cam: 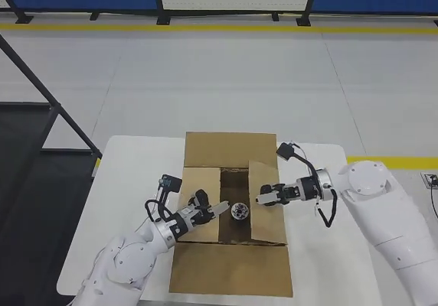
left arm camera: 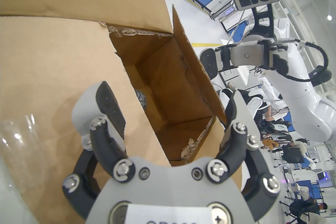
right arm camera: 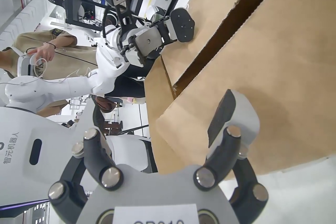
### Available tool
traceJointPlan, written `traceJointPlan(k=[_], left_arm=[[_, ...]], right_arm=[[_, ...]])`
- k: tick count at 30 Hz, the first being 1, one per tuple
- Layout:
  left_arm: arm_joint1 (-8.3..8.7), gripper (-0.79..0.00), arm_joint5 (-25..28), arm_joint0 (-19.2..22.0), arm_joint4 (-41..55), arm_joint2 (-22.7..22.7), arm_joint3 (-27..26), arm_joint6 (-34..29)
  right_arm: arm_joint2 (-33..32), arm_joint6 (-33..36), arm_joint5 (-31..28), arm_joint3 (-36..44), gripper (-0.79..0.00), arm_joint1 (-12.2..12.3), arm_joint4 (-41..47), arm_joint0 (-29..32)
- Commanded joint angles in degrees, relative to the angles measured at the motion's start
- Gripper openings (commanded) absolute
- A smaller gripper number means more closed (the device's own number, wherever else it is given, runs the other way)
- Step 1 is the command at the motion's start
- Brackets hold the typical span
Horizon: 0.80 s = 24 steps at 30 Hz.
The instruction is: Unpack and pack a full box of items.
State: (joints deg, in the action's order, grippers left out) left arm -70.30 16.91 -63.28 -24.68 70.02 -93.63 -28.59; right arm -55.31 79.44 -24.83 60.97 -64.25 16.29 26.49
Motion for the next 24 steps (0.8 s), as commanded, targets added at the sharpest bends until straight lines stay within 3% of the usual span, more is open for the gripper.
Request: traceJointPlan(k=[1,11,24], left_arm=[[0.02,0.000,0.1,0.0,0.1,0.0,0.1,-0.1],[0.15,0.000,0.9,0.0,1.0,0.1,0.2,-0.4],[0.24,0.000,0.8,0.9,1.1,-0.3,1.5,-1.2]], right_arm=[[1.4,-0.7,-0.6,-1.2,0.000,-0.5,-0.5,-0.5],[5.7,-7.2,-6.1,-3.0,0.000,-1.9,-7.3,-1.3],[7.6,-11.0,-6.8,-0.9,0.000,-2.3,-11.5,0.2]])
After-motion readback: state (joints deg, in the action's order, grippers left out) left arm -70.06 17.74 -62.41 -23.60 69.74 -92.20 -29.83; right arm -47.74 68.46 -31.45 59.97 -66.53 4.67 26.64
